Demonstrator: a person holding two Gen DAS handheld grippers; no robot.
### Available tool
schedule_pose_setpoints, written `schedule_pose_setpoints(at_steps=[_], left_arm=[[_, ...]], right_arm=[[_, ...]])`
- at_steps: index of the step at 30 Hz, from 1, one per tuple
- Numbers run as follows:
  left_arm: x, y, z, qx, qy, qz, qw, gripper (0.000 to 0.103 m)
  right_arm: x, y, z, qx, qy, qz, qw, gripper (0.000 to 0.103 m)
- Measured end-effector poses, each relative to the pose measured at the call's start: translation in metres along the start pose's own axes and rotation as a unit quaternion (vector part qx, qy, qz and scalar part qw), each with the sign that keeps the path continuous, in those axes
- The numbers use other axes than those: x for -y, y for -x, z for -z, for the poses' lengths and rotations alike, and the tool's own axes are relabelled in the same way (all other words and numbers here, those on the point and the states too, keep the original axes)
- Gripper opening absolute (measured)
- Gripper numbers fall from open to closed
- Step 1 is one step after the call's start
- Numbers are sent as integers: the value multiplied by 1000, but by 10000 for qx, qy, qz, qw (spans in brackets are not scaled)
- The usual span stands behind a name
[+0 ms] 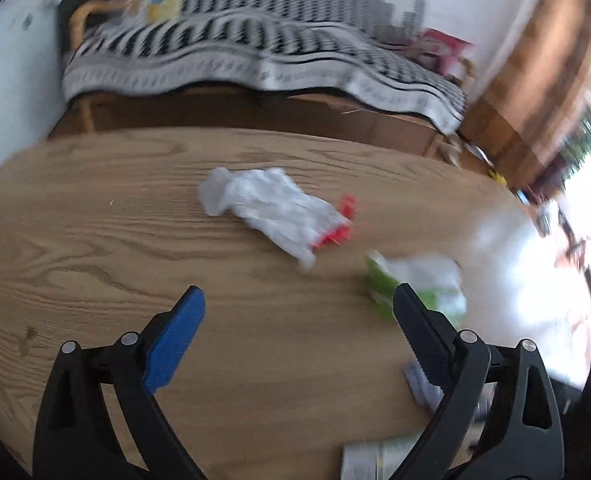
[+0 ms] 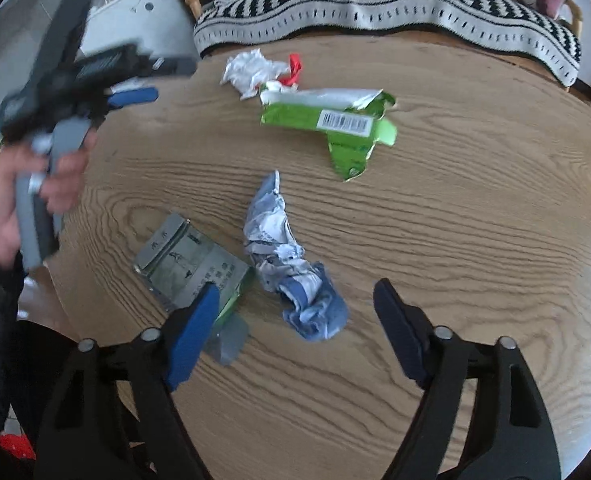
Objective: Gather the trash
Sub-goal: 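Return both tools to the table, then grasp the white tissue with left tool while right tool grasps crumpled foil wrapper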
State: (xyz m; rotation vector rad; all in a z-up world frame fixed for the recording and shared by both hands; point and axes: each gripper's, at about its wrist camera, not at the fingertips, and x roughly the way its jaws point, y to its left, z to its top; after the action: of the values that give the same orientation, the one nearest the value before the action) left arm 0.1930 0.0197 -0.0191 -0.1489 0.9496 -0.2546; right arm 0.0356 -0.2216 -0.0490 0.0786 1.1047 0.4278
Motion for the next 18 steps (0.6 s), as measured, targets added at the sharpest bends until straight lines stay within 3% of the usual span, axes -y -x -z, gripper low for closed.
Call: schedule_pose_setpoints(at_steps=[5, 7, 13, 15, 17, 18], left_arm=[[-15, -46, -32, -73, 530, -31, 9986, 92], [-16, -67, -40, -140, 616, -276, 9976, 92], [-9, -98, -42, -257, 452, -606, 9968, 90], [-3, -100, -42, -233, 245, -829, 9960, 71], [0, -99, -39, -214, 7, -905, 9957, 35], [1, -98, -38, -216, -75, -901, 9957, 22]], right_arm=[[0, -13, -3, -109, 110, -102, 9998, 53], [0, -14, -2, -163, 133, -181, 9996, 34], [-5, -8, -1, -65, 249, -204, 9995, 30], [-7, -3, -1, 10, 253, -202, 9995, 30], [-6, 4, -2, 116, 207, -192, 9995, 30], [-5, 8, -3, 171, 169, -196, 9995, 30]])
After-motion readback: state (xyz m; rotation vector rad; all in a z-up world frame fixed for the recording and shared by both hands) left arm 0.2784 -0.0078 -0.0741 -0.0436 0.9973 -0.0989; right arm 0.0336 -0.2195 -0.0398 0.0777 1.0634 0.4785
